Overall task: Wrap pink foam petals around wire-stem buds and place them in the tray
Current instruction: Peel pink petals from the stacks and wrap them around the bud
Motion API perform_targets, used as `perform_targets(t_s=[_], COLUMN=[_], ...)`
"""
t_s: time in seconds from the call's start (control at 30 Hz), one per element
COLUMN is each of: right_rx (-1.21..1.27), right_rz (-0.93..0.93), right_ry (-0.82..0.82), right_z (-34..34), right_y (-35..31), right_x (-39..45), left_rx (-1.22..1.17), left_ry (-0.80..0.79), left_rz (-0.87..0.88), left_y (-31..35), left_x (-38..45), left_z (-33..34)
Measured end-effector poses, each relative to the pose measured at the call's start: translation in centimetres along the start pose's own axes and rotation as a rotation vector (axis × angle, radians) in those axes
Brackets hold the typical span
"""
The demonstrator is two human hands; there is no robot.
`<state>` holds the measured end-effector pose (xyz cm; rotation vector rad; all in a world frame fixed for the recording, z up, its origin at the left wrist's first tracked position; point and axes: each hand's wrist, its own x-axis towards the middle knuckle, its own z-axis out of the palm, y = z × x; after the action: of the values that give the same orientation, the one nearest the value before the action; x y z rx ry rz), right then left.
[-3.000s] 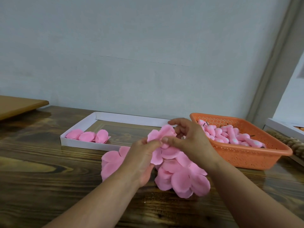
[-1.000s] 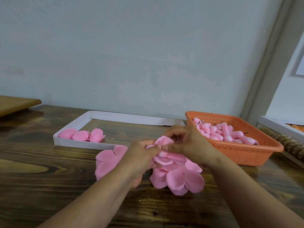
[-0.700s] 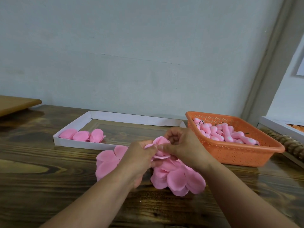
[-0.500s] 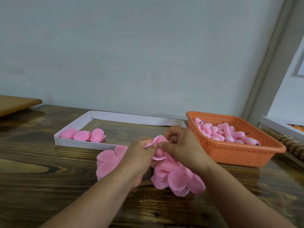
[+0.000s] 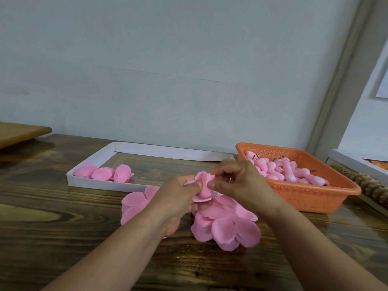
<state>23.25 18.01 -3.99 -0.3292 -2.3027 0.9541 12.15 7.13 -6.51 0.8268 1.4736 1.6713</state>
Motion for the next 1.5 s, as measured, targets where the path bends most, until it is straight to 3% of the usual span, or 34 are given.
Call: perform_targets(t_s=[0.1, 0.23, 0.33, 0.47, 0.57, 0.83, 1.0, 1.2, 1.37, 1.5], right_rx=[-0.049, 0.167, 0.234, 0.005, 0.077, 0.310, 0.369, 0.257, 0.059, 0.060], right_rz=[-0.025, 0.037, 0.060, -0.053, -0.055, 0.116, 0.122, 0.029, -0.028, 0.013], right_ry=[-0.040, -0.137, -0.082, -0.023, -0.069, 0.165, 0.177, 0.107, -0.125, -0.114], right_z=[0.1, -0.5, -0.3, 0.0, 0.7, 2.2, 2.9, 2.8, 1.4, 1.7], right_y=[-0.3, -0.1, 0.1, 0.1, 0.2, 1.4, 1.4, 1.0, -0.1, -0.4], right_x=[0.0, -0.2, -0.1, 0.1, -0.4, -1.1, -1.1, -1.3, -0.8, -0.6], left_rx=[-0.002, 0.040, 0.047, 0.066, 0.068, -0.126, -0.006, 0.036, 0.123, 0.319], left_ry=[0.006, 0.004, -0.014, -0.055, -0.045, 0.025, 0.165, 0.261, 0.102, 0.078], left_rz=[-0.020, -0.010, -0.020, -0.031, -0.022, -0.042, -0.044, -0.114, -0.117, -0.051], left_y=[0.2, 0.3, 0.4, 0.4, 0.3, 0.4, 0.0, 0.4, 0.4, 0.4], left_x=[-0.2, -0.1, -0.1, -0.2, -0.1, 0.2, 0.0, 0.0, -0.3, -0.5], left_z=[-0.2, -0.6, -0.5, -0.4, -0.6, -1.1, -0.5, -0.5, -0.5, -0.7])
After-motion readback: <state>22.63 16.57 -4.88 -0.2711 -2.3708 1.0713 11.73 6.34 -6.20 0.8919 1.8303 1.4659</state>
